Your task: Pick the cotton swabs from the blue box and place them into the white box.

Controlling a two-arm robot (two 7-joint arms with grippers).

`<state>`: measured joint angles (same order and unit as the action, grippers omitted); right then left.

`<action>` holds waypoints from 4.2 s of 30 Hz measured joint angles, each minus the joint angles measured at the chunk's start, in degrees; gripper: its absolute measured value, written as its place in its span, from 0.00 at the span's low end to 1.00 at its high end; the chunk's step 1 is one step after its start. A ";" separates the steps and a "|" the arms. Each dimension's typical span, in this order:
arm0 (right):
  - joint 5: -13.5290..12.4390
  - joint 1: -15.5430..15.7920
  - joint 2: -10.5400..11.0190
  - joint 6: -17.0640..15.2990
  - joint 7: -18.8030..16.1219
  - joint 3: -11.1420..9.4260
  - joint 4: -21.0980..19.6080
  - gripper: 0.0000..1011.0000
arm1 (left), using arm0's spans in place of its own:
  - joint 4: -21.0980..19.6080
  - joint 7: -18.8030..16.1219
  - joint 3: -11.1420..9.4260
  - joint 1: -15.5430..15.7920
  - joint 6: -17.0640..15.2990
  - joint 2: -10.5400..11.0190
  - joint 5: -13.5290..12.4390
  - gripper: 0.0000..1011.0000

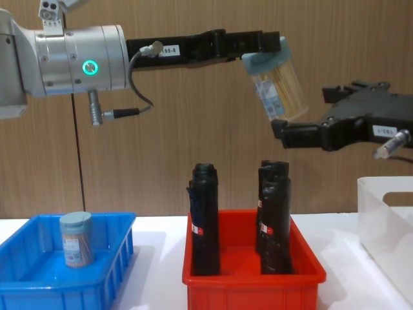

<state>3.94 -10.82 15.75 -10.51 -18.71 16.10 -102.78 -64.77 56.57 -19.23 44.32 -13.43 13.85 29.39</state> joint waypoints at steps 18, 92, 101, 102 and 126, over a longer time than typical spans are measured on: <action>0.40 -4.43 -1.57 -4.28 -2.57 -0.25 3.31 0.99 | 0.00 0.00 0.00 0.00 0.00 0.00 0.00 0.65; -4.13 -10.85 -2.75 -9.58 -8.81 -0.09 6.46 0.99 | -0.01 0.00 0.00 -0.01 0.00 0.00 0.00 0.65; -4.04 -11.46 -3.00 -9.11 -8.40 0.10 7.54 0.85 | 0.00 -0.01 0.00 -0.01 0.00 0.00 0.00 0.65; -4.03 -11.49 -3.01 -9.08 -8.37 0.10 7.58 0.80 | 0.00 -0.01 0.00 -0.01 0.00 0.00 0.00 0.65; -4.13 -11.84 -3.13 -8.48 -6.96 0.50 8.17 0.63 | -0.01 -0.01 -0.01 -0.01 0.00 0.00 0.00 0.93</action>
<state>-0.19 -22.67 12.61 -18.98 -25.66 16.59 -94.61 -64.77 56.56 -19.24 44.31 -13.43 13.85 29.39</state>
